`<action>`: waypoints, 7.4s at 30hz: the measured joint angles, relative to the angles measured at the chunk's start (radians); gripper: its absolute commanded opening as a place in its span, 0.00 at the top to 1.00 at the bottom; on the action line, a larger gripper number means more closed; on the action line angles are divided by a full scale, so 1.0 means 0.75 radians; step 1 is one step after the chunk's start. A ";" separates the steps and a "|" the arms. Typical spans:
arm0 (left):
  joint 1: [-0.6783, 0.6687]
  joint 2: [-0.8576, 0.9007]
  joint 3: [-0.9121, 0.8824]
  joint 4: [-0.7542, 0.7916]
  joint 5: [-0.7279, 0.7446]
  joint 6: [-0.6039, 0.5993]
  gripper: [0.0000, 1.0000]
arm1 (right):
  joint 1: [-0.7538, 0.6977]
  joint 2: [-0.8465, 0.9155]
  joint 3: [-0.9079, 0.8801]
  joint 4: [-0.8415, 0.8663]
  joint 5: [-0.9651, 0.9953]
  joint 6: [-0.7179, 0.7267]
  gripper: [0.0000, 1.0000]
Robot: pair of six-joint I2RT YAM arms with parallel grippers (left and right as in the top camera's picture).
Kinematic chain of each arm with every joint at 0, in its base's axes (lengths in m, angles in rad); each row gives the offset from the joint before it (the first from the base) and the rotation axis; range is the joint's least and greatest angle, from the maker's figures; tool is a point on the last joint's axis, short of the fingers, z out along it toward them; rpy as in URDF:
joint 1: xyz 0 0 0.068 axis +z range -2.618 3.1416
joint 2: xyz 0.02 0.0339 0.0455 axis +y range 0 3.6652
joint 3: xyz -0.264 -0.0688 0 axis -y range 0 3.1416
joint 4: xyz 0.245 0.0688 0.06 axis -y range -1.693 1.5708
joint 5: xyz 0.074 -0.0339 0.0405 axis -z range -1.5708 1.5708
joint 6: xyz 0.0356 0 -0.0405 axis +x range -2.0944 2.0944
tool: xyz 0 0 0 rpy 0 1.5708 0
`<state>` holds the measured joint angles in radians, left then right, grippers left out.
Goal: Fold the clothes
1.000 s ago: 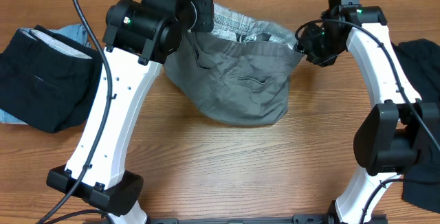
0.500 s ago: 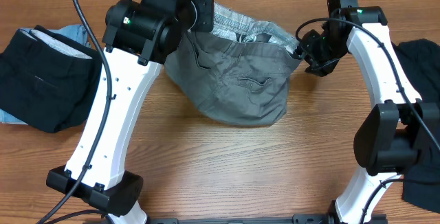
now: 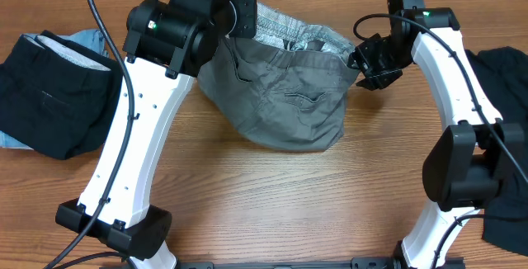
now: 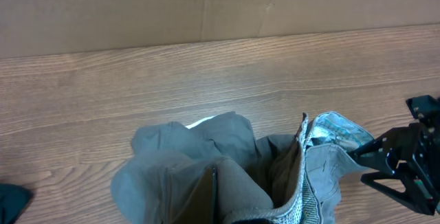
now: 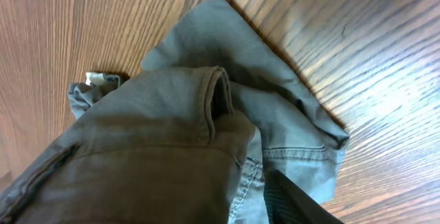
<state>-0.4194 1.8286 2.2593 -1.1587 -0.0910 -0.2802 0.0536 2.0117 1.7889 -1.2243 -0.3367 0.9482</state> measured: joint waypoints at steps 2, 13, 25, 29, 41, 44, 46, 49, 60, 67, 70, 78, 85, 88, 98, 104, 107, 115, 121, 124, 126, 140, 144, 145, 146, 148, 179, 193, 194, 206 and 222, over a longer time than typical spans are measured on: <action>0.000 0.000 0.000 0.001 0.000 0.002 0.96 | 0.009 0.000 0.000 0.002 0.003 0.045 0.59; 0.000 0.000 0.000 0.005 0.000 0.024 0.96 | 0.050 0.000 0.000 0.006 0.016 0.487 0.63; -0.001 0.000 0.000 0.031 -0.024 0.038 0.96 | 0.072 0.000 0.000 0.037 0.041 0.452 0.96; -0.007 -0.001 0.000 0.030 -0.121 0.039 0.96 | 0.068 -0.011 0.000 0.061 0.126 0.039 0.96; 0.084 0.000 0.000 0.043 -0.302 0.038 0.96 | -0.239 -0.280 0.424 -0.033 0.158 -0.796 0.96; 0.115 0.000 0.000 0.072 -0.274 0.038 0.96 | -0.285 -0.292 0.457 -0.033 0.028 -0.925 0.96; 0.143 0.000 0.000 0.096 -0.251 0.038 0.96 | -0.308 -0.290 0.457 -0.029 -0.073 -1.004 0.96; 0.171 0.000 0.000 0.153 -0.243 0.039 0.96 | -0.319 -0.286 0.484 -0.030 -0.156 -1.098 0.96; 0.204 -0.006 0.330 0.151 -0.086 0.039 0.96 | -0.342 -0.272 0.975 -0.134 -0.171 -1.206 0.96; 0.212 -0.071 0.487 0.145 -0.036 0.039 0.96 | -0.342 -0.275 1.132 -0.227 -0.190 -1.211 0.96; 0.212 -0.108 0.497 0.132 -0.026 0.038 0.96 | -0.342 -0.275 1.194 -0.262 -0.198 -1.209 0.96; 0.231 -0.160 0.513 -0.081 0.012 -0.230 0.96 | -0.344 -0.294 1.286 -0.318 -0.220 -1.191 0.96; 0.271 -0.121 0.513 -0.101 0.144 -0.537 0.96 | -0.372 -0.293 1.286 -0.384 -0.228 -1.287 0.96; 0.322 -0.091 0.513 -0.101 0.248 -0.655 0.96 | -0.372 -0.293 1.286 -0.384 -0.231 -1.305 0.96; 0.579 -0.031 0.514 0.038 0.861 -1.085 0.96 | -0.372 -0.293 1.286 -0.418 -0.282 -1.298 0.96; 0.601 -0.011 0.514 0.115 0.879 -1.044 0.96 | -0.372 -0.293 1.286 -0.396 -0.320 -1.293 0.96; 0.615 -0.012 0.517 0.107 0.923 -1.001 0.96 | -0.372 -0.296 1.286 -0.399 -0.330 -1.279 0.96; 0.652 -0.065 0.518 -0.165 1.023 -0.838 0.96 | -0.375 -0.415 1.286 -0.501 -0.287 -1.207 0.96; 0.676 -0.345 0.521 -0.174 1.029 -0.776 0.96 | -0.391 -0.522 1.286 -0.569 -0.260 -1.121 0.96; 0.676 -0.476 0.539 -0.176 0.998 -0.753 0.96 | -0.392 -0.565 1.286 -0.570 -0.263 -1.096 0.96; 0.676 -0.511 0.551 -0.176 0.983 -0.741 0.96 | -0.393 -0.593 1.287 -0.573 -0.263 -1.079 0.96; 0.646 0.169 0.544 0.526 1.082 -0.857 0.96 | -0.367 -0.265 1.298 0.058 -0.361 -0.984 0.96; 0.629 0.445 0.533 1.262 1.206 -1.137 0.96 | -0.360 -0.072 1.287 0.480 -0.386 -0.940 0.96; 0.625 0.511 0.534 1.413 1.246 -1.205 0.96 | -0.359 -0.044 1.287 0.503 -0.384 -0.935 0.96; 0.621 0.547 0.534 1.444 1.271 -1.239 0.96 | -0.359 -0.025 1.287 0.504 -0.381 -0.934 0.96; 0.608 0.606 0.534 1.379 1.329 -1.259 0.96 | -0.360 0.001 1.285 0.461 -0.375 -0.944 0.96; 0.270 0.706 0.259 -0.571 0.215 -0.319 0.96 | -0.271 0.362 1.017 -0.628 -0.036 -1.010 0.96; 0.229 0.706 0.022 -0.485 0.152 -0.310 0.96 | -0.272 0.049 0.114 -0.531 0.104 -0.980 0.96; 0.222 0.706 0.002 -0.485 0.129 -0.309 0.96 | -0.272 0.049 0.055 -0.508 0.105 -0.979 0.96; 0.201 0.706 -0.257 -0.506 0.011 -0.309 0.92 | -0.163 0.049 -0.396 -0.323 0.124 -0.959 0.66; 0.202 0.710 -0.041 -0.686 -0.080 -0.279 0.01 | -0.114 -0.229 -0.266 -0.503 0.217 -0.956 0.00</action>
<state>-0.2676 2.3608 2.2288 -1.6730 -0.1513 -0.4896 -0.0319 1.8397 1.5894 -1.6012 -0.1741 0.2314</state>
